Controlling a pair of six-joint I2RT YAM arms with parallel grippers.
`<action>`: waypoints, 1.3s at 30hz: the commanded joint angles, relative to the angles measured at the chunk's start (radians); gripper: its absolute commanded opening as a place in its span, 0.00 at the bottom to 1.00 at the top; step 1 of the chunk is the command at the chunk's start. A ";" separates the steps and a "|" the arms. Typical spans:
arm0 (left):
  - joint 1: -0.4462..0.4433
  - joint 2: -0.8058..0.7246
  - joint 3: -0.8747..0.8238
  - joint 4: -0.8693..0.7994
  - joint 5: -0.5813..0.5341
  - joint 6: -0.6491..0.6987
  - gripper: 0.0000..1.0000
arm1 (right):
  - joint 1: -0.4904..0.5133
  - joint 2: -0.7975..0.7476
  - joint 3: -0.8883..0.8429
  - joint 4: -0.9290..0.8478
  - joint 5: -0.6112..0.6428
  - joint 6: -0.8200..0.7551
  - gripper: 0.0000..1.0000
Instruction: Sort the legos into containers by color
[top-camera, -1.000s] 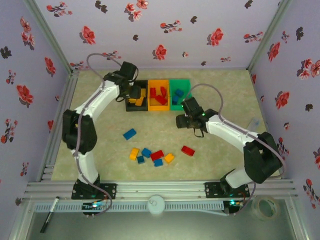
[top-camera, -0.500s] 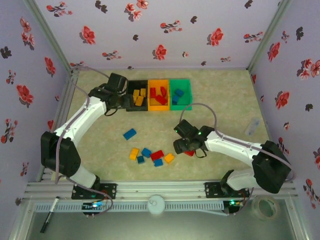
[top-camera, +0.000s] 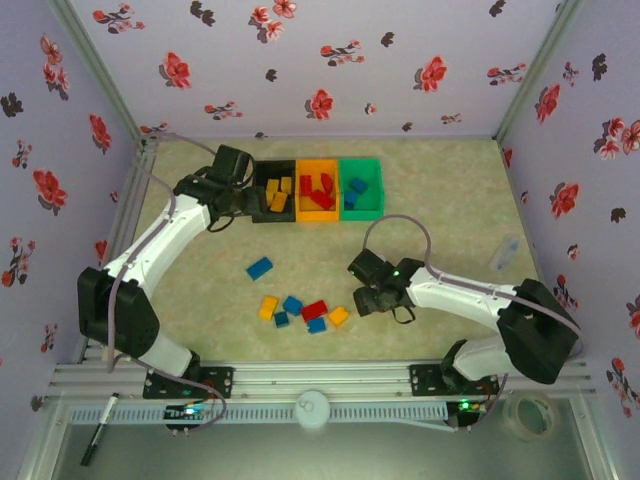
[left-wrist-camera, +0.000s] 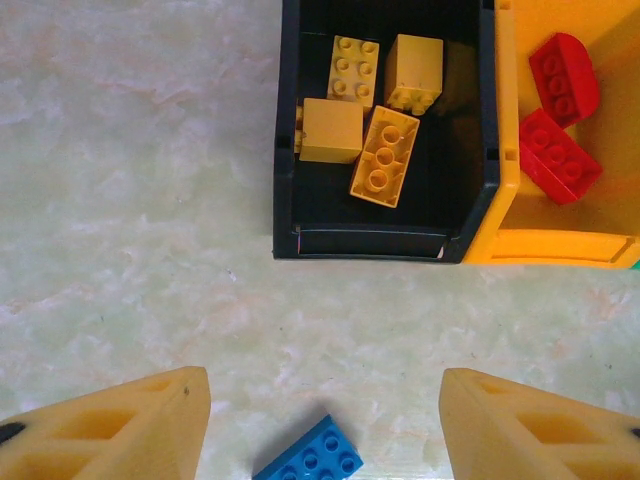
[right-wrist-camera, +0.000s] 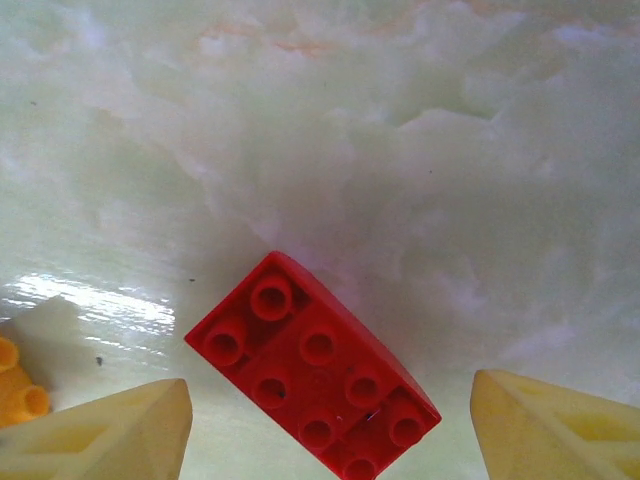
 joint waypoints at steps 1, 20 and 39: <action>-0.008 -0.024 0.000 -0.010 0.008 -0.013 0.62 | 0.005 0.031 -0.010 0.020 0.026 0.027 0.73; -0.007 -0.034 -0.004 -0.024 0.007 -0.009 0.59 | 0.003 0.054 -0.023 0.060 0.022 0.029 0.32; -0.026 -0.040 -0.063 0.006 0.007 -0.023 0.59 | -0.202 0.302 0.534 0.315 -0.065 -0.171 0.23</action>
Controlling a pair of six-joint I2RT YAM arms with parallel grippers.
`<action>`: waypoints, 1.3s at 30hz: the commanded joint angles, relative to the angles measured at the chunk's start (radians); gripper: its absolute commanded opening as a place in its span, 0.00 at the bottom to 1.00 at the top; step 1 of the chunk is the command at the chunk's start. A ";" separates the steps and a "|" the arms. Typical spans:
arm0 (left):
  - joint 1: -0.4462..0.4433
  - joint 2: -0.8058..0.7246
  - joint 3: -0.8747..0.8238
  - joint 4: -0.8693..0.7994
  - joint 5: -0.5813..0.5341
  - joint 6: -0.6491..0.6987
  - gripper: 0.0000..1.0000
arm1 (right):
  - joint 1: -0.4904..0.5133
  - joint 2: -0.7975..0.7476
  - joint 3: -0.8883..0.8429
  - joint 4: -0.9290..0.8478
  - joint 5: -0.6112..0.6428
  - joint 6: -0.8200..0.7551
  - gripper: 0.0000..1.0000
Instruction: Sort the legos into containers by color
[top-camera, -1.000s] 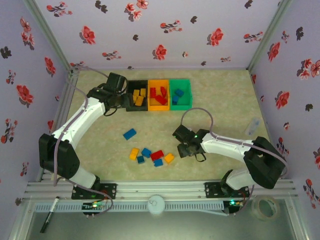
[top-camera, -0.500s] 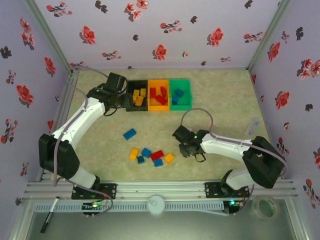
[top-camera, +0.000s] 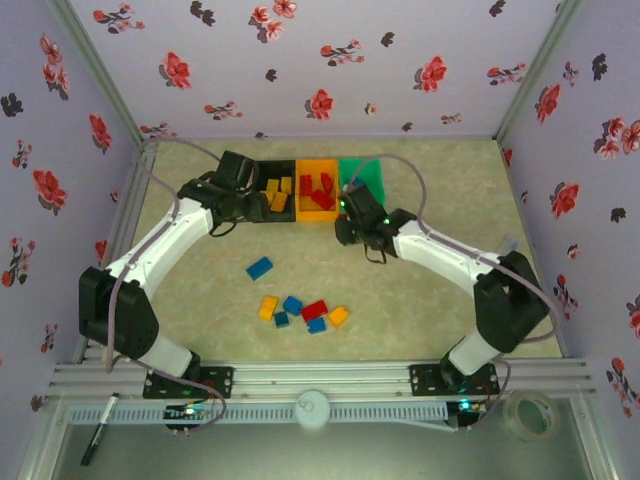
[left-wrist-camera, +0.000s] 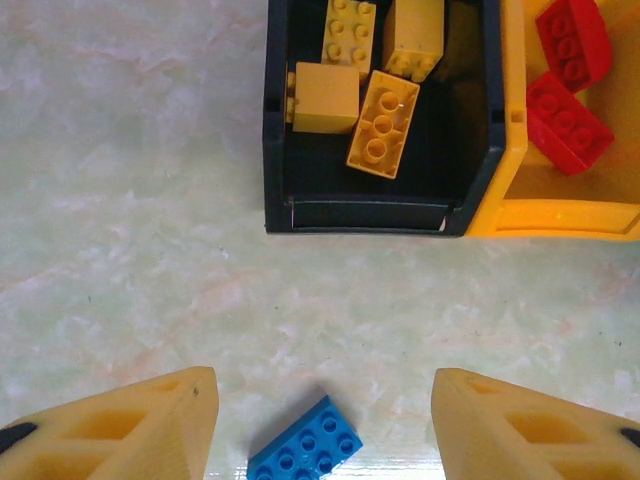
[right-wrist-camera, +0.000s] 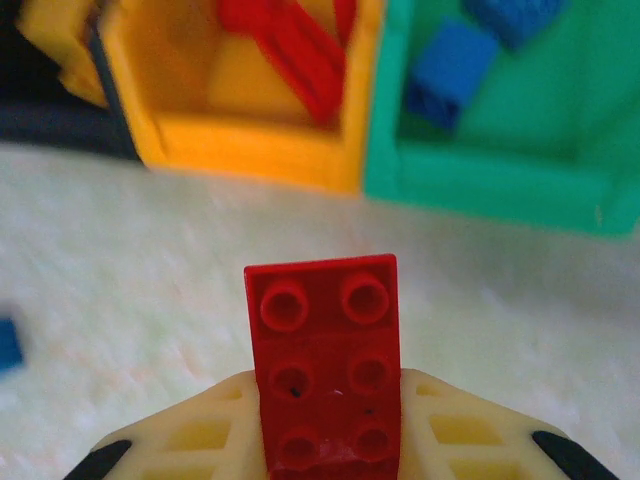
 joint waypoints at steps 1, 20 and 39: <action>-0.004 -0.036 -0.028 0.007 0.006 -0.017 0.59 | -0.029 0.104 0.138 0.061 -0.042 -0.069 0.22; -0.010 -0.081 -0.104 0.009 0.006 -0.020 0.58 | -0.117 0.641 0.837 -0.068 -0.093 -0.112 0.67; -0.035 -0.086 -0.182 -0.006 0.006 -0.034 0.62 | -0.117 0.329 0.486 0.043 -0.096 -0.098 0.69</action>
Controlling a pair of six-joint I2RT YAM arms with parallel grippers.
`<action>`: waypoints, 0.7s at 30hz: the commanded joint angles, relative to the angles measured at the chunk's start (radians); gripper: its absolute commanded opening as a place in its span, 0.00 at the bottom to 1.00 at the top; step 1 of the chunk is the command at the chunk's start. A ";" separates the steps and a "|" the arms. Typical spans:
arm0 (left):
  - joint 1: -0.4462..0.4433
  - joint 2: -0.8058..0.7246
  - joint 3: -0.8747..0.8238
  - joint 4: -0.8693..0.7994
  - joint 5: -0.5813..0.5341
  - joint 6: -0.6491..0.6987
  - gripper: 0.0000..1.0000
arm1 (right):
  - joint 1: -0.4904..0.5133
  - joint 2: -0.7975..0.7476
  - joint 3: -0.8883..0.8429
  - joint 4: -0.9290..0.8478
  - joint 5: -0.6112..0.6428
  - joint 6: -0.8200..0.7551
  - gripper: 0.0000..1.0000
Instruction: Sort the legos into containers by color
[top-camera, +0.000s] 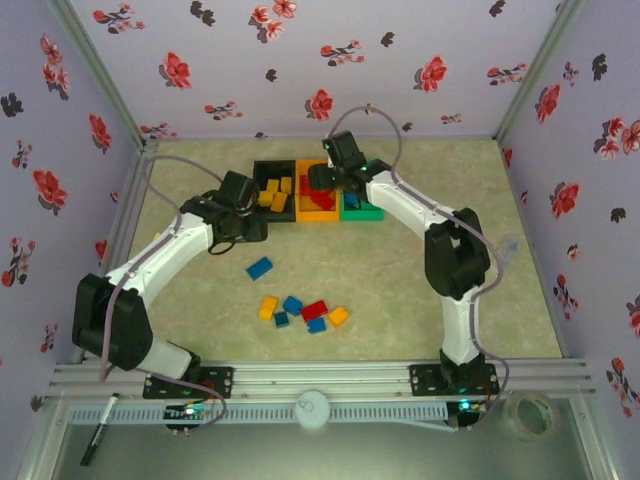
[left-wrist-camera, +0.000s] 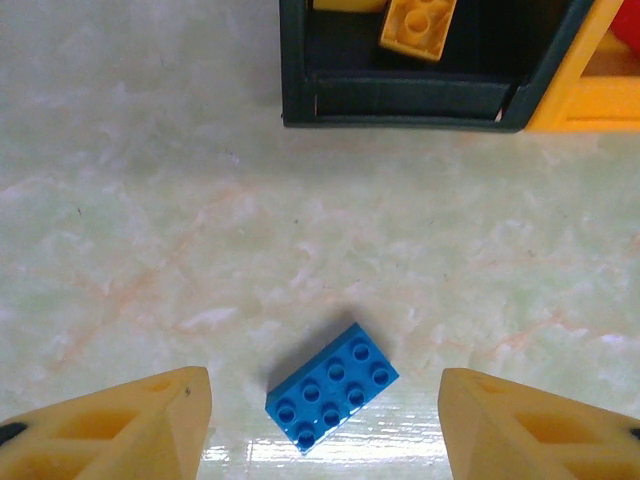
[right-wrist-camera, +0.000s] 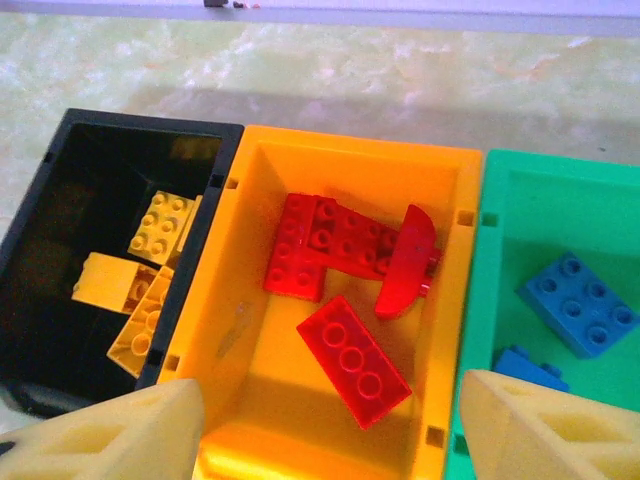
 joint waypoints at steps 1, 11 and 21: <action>-0.013 -0.025 -0.016 -0.013 0.000 -0.022 0.63 | -0.004 -0.082 -0.056 0.041 -0.013 0.006 0.69; -0.071 0.087 -0.009 -0.088 0.015 0.050 0.70 | -0.004 -0.214 -0.207 0.034 -0.002 -0.013 0.69; -0.088 0.215 -0.008 -0.112 0.012 0.082 0.69 | -0.004 -0.296 -0.302 0.001 0.037 -0.027 0.70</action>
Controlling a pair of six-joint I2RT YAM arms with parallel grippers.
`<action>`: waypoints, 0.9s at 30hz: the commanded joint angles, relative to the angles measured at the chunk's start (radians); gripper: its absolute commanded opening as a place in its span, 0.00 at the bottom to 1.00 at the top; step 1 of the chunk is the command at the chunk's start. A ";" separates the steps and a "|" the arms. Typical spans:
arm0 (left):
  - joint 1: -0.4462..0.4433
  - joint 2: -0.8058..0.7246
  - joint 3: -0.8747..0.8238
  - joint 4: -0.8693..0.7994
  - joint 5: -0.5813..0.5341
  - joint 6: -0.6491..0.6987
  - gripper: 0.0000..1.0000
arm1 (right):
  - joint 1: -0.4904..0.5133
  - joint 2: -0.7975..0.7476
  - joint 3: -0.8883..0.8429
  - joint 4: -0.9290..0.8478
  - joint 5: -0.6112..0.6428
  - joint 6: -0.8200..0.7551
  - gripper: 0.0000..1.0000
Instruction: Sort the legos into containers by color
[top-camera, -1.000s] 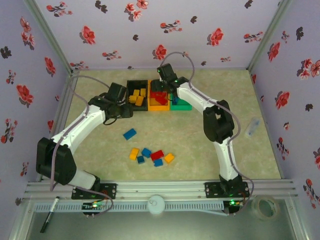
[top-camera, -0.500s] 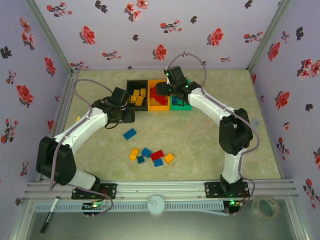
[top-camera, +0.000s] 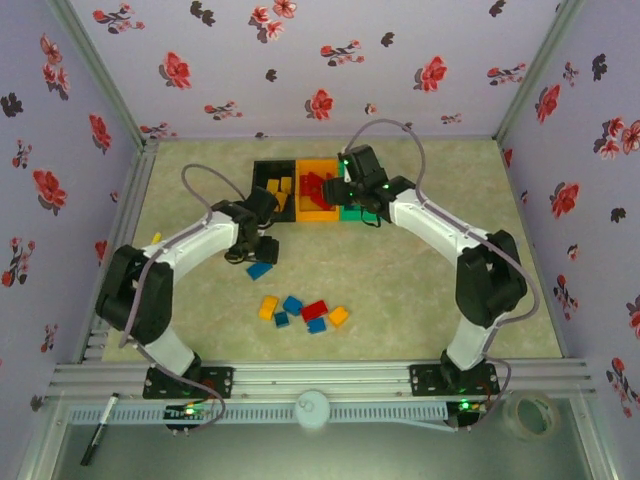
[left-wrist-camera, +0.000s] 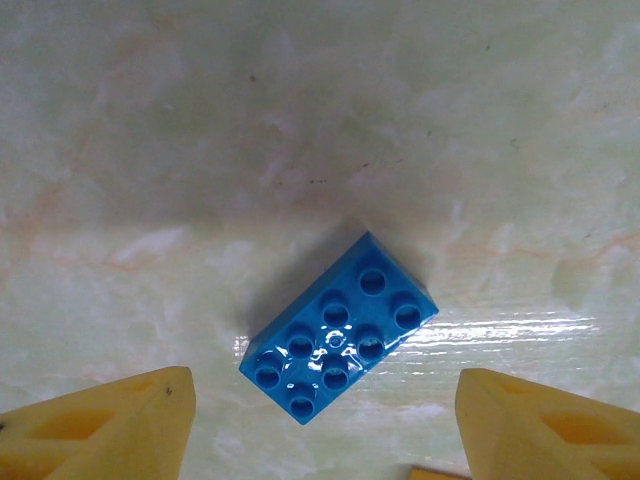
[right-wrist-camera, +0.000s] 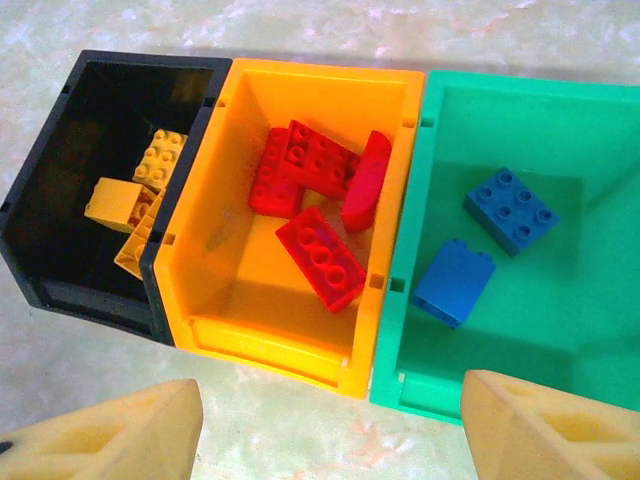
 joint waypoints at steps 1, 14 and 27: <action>-0.012 0.039 0.004 -0.036 0.009 0.032 0.68 | -0.004 -0.047 -0.026 -0.021 0.032 -0.017 0.70; -0.036 0.112 -0.001 -0.030 0.013 0.030 0.63 | -0.004 -0.069 -0.053 -0.035 0.052 -0.017 0.70; -0.035 0.156 0.020 -0.020 -0.004 0.024 0.50 | -0.004 -0.092 -0.071 -0.039 0.064 -0.022 0.70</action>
